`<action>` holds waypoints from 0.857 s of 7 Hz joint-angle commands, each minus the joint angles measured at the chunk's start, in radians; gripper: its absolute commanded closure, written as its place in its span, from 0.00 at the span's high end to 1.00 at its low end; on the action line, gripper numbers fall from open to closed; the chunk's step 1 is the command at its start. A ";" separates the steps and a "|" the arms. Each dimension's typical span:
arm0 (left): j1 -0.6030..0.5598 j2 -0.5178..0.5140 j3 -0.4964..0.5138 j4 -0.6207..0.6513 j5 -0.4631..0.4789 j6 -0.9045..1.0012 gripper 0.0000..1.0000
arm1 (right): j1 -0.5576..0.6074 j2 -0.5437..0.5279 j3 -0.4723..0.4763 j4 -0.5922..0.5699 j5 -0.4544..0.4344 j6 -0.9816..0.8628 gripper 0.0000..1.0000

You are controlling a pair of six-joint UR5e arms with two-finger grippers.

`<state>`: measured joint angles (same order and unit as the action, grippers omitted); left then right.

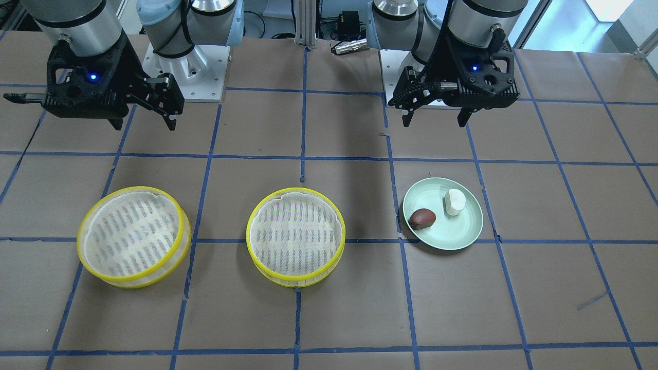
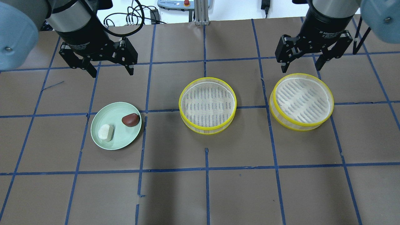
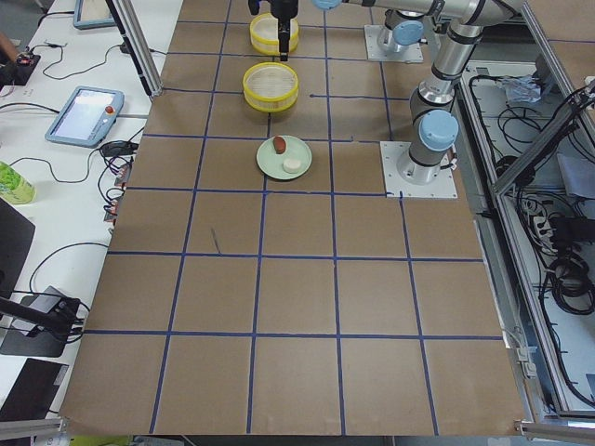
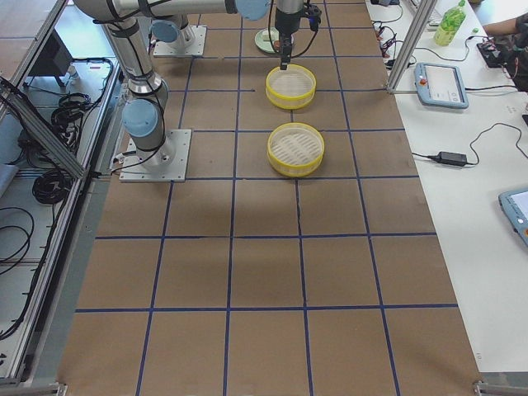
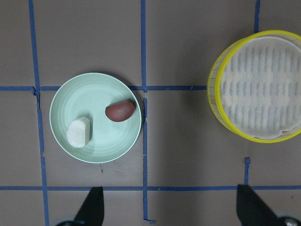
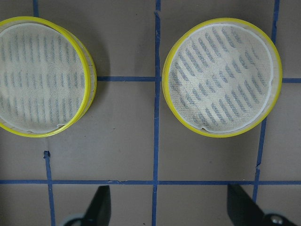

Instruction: Stack buns with steamer

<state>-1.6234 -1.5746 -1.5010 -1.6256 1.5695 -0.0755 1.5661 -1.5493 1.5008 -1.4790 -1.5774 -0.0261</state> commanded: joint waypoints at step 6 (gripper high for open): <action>0.152 -0.048 -0.181 0.000 0.007 0.297 0.97 | -0.148 0.023 0.007 -0.067 -0.003 -0.137 0.94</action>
<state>-1.5325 -1.5865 -1.5837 -1.6695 1.5772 0.0883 1.4894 -1.5349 1.5047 -1.5270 -1.5756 -0.0920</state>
